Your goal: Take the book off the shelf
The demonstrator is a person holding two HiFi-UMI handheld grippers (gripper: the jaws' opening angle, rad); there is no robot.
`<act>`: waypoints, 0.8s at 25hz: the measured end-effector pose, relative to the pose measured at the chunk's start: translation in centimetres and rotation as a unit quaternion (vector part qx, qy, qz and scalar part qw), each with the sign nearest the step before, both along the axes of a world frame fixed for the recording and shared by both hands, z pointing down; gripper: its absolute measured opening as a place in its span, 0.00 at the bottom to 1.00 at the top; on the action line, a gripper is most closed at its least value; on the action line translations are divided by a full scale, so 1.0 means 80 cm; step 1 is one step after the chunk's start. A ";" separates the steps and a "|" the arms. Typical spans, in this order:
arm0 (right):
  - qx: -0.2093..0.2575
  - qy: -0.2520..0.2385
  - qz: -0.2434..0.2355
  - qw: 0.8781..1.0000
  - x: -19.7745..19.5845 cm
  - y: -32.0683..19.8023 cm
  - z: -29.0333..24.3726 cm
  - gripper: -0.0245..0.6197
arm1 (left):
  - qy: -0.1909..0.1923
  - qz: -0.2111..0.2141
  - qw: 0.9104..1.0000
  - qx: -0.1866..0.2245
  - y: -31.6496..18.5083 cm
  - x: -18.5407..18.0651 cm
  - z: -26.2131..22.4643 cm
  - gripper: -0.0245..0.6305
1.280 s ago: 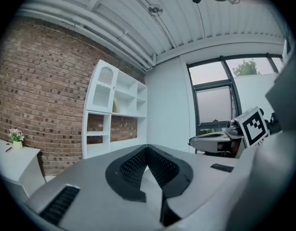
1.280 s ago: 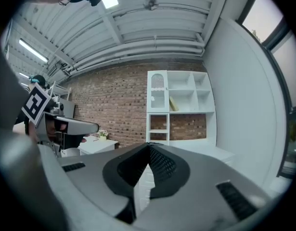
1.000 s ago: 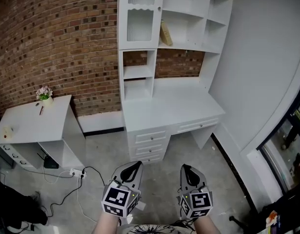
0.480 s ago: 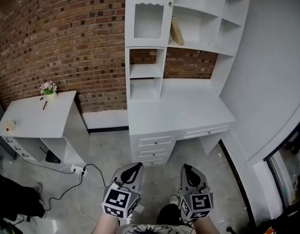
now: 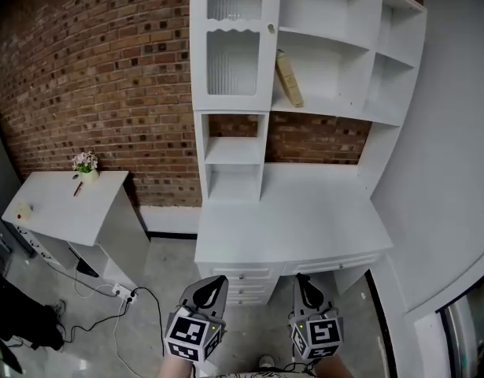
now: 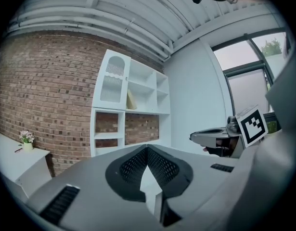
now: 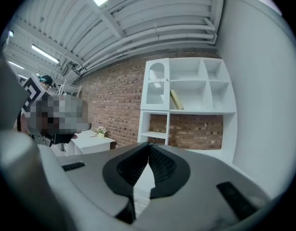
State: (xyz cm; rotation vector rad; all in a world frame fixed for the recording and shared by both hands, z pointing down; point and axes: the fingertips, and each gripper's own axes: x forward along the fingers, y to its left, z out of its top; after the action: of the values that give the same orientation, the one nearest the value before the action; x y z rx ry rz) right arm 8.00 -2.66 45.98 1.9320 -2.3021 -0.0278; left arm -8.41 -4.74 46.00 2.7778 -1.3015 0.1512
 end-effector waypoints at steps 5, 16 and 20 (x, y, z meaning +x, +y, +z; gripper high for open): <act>0.004 0.001 -0.014 1.000 0.088 -0.070 -0.012 0.05 | 0.012 -0.033 0.999 0.002 -0.062 0.075 -0.009 0.06; -0.014 -0.021 -0.030 0.999 0.162 -0.193 0.003 0.05 | -0.008 -0.062 0.998 -0.005 -0.165 0.134 0.001 0.06; -0.013 -0.014 -0.028 0.999 0.165 -0.250 0.001 0.05 | 0.000 -0.061 0.998 -0.003 -0.229 0.136 0.001 0.06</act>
State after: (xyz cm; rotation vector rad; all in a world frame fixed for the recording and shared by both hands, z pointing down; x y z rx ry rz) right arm 21.17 -22.64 46.09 1.8676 -2.3615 0.0237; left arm 2.45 -23.08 46.08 2.6826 -1.4632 0.1488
